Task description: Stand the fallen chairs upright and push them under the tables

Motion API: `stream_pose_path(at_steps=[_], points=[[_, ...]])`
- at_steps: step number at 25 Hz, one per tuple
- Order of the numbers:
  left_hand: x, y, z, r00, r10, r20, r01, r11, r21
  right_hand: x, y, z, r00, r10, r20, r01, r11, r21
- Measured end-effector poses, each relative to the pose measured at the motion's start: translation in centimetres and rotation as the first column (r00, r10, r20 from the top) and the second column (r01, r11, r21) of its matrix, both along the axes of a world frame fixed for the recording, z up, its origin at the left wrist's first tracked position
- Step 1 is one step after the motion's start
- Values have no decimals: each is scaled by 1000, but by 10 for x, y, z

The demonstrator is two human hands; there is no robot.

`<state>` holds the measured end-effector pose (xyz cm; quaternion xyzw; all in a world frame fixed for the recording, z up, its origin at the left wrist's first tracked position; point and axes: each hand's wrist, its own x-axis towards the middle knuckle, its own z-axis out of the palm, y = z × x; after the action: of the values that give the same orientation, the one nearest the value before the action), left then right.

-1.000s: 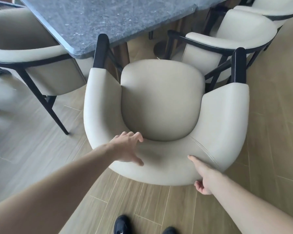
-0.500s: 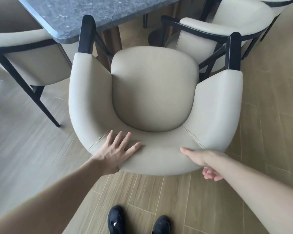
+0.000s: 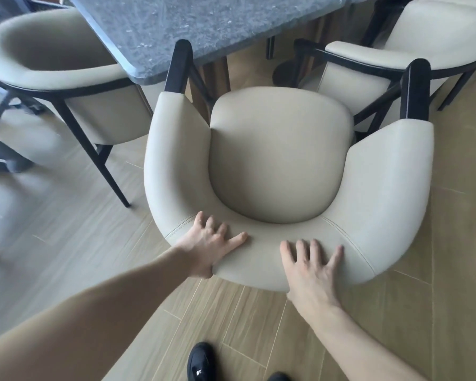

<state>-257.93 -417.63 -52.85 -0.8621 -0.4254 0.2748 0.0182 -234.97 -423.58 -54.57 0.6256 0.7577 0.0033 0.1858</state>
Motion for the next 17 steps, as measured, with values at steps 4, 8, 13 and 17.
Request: stream_pose_path(at_steps=[4, 8, 13, 17], points=[[33, -20, 15, 994, 107, 22, -105, 992, -71, 36, 8, 11, 999, 50, 17, -49, 996, -78], [88, -48, 34, 971, 231, 56, -220, 964, -152, 88, 21, 40, 991, 136, -12, -136, 979, -151], [134, -38, 48, 931, 359, 63, -341, 918, -203, 131, 66, 71, 964, 255, -73, -264, 947, -185], [117, 0, 56, 908, 382, 170, -360, 921, -149, 118, 111, 85, 953, 273, -131, -290, 947, -140]])
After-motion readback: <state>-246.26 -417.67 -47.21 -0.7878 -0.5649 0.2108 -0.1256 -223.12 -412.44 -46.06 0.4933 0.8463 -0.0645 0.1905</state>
